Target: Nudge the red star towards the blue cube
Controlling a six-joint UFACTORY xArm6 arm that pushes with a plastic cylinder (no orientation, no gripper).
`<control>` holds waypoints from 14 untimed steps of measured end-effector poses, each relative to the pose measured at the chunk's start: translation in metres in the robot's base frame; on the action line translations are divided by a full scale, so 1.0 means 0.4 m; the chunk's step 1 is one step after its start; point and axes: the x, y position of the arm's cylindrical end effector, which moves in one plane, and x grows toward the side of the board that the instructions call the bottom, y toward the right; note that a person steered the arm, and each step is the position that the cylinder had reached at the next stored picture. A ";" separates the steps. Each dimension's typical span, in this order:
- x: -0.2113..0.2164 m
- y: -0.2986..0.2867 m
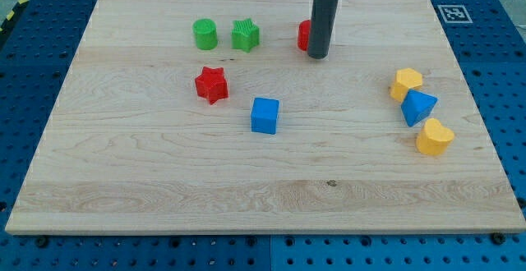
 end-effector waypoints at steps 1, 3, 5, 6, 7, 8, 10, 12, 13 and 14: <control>0.033 0.000; 0.045 -0.077; 0.046 -0.417; 0.063 -0.577; 0.145 -0.635; 0.156 -0.635; 0.167 -0.575; 0.184 -0.439; 0.206 -0.439; 0.221 -0.439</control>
